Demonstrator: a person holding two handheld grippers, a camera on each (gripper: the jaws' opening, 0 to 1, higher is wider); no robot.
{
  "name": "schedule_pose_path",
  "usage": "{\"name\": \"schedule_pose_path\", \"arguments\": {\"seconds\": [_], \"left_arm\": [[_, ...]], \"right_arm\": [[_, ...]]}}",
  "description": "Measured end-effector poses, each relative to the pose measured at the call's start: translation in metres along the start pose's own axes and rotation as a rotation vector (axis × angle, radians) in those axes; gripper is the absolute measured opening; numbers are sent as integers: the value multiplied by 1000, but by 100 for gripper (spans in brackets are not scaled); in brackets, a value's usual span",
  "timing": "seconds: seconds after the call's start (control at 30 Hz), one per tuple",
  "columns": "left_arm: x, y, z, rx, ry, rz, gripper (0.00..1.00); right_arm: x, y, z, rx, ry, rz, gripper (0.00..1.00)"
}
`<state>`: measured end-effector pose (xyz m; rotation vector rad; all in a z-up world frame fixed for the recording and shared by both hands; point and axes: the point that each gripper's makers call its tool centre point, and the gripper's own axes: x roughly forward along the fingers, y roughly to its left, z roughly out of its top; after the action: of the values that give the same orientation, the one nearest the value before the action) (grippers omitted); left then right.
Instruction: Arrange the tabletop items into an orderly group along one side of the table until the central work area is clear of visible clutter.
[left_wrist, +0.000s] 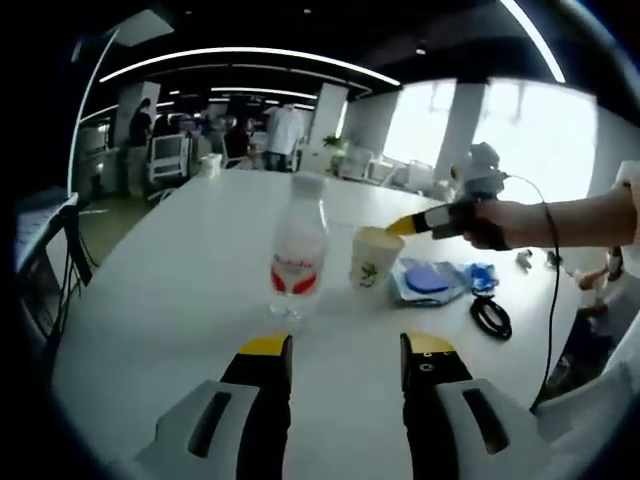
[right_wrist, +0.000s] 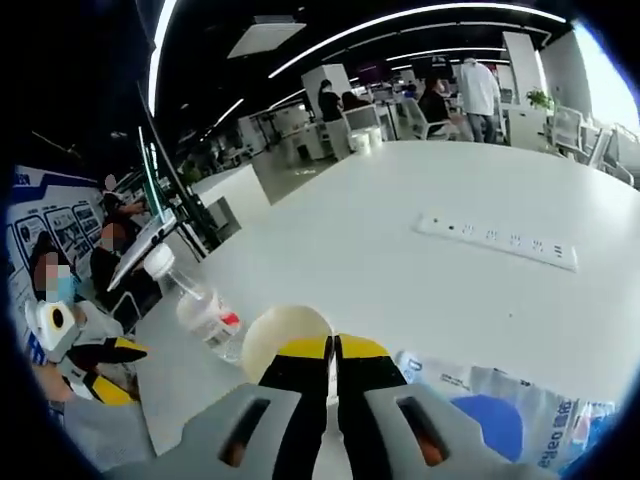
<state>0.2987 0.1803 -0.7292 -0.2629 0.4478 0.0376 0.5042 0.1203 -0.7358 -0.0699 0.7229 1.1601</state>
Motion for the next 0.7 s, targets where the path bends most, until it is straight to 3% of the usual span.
{"name": "schedule_pose_path", "arguments": {"seconds": [0.7], "left_arm": [[-2,2,-8,-18,10,3,39]], "right_arm": [[8,-11,-9,11,8,-29,0]]}}
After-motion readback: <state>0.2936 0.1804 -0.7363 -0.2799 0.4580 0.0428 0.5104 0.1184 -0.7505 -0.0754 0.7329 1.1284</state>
